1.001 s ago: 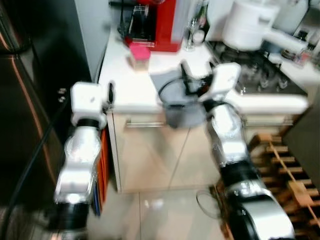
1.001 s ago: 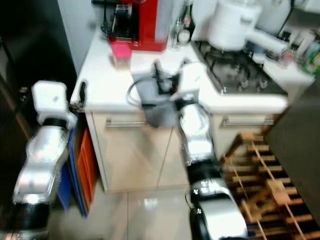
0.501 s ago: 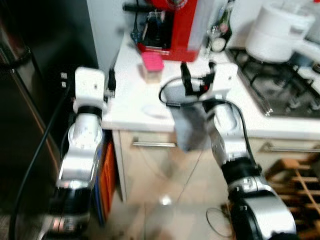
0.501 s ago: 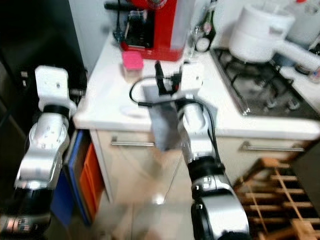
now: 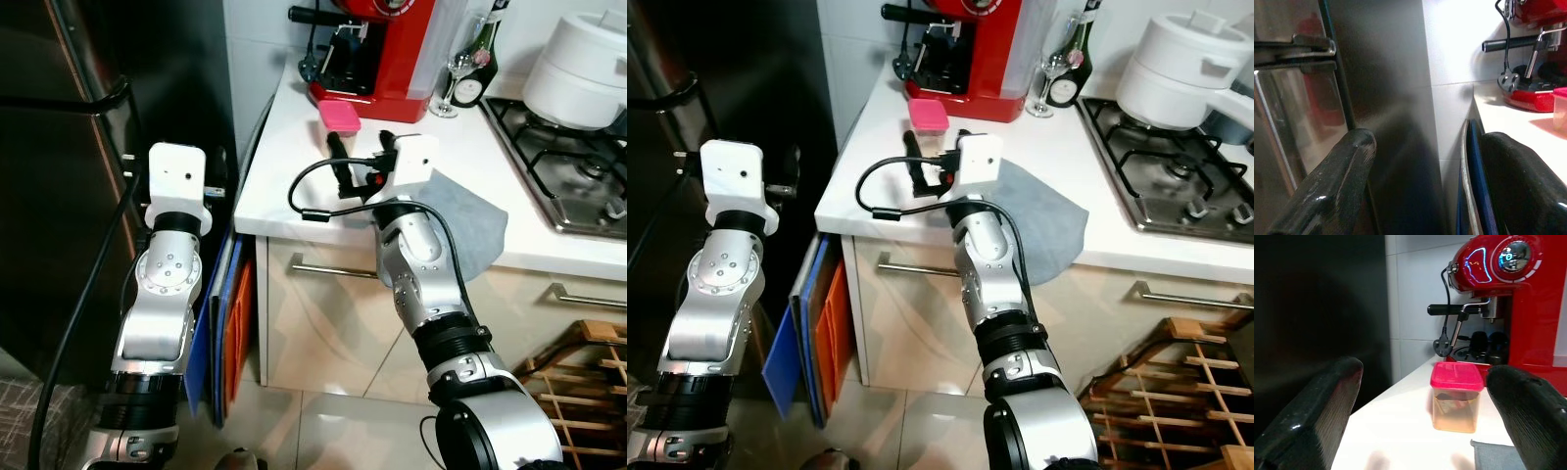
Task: Restocking fridge
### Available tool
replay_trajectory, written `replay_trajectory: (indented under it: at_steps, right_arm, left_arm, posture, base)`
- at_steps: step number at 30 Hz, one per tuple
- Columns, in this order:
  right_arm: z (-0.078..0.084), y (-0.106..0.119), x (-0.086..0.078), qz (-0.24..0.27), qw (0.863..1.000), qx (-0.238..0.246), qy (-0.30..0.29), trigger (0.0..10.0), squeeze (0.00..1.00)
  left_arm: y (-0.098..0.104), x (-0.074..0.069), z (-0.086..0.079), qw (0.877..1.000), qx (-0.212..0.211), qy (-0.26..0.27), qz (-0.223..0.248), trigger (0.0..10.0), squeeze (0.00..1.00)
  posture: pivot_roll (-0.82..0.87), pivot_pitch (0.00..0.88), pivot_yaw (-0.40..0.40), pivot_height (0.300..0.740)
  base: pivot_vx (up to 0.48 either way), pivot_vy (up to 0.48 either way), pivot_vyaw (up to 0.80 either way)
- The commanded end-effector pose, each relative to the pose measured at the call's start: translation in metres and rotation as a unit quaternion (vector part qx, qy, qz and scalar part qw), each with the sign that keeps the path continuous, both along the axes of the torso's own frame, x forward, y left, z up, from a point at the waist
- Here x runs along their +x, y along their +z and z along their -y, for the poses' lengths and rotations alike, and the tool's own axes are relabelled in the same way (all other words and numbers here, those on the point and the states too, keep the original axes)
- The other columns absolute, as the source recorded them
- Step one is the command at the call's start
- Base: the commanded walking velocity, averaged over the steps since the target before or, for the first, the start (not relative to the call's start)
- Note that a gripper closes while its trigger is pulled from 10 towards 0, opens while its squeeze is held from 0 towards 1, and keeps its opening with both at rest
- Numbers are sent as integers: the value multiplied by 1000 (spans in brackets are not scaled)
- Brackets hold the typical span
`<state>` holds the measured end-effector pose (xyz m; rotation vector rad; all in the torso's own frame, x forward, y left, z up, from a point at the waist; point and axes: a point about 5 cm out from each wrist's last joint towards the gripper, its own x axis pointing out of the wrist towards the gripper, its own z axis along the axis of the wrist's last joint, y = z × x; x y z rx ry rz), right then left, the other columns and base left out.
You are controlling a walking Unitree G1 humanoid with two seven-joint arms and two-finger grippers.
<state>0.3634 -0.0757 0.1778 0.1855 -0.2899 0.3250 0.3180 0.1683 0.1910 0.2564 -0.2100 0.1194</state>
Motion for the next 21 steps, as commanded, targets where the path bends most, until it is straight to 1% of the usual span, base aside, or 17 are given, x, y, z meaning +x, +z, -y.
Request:
replay_trajectory:
  at_steps: [1,3,6,13,21]
  right_arm:
    - [6,-5,0,-9,1000,-3,-13,10000,0]
    - [6,-5,0,-5,1000,-11,-15,10000,0]
    - [5,-5,-1,-2,1000,-18,-17,10000,0]
    - [4,-9,-1,-14,1000,-10,-15,10000,0]
    - [5,-6,0,-11,1000,-10,-13,10000,0]
  left_arm:
    - [4,1,3,1000,-5,-12,1,10000,0]
    - [7,2,3,1000,-9,-26,4,10000,0]
    - [9,3,4,999,-9,-30,6,10000,0]
    - [11,1,3,1000,-18,-19,12,10000,0]
    - [15,-1,4,999,-26,-19,24,10000,0]
  posture:
    - [19,0,-41,740]
    - [17,0,-38,740]
    - [15,0,-36,740]
    - [14,0,-34,740]
    - [15,0,-37,740]
  base:
    - [0,0,0]
    - [390,0,0]
    - [480,0,0]
    - [480,0,0]
    - [480,0,0]
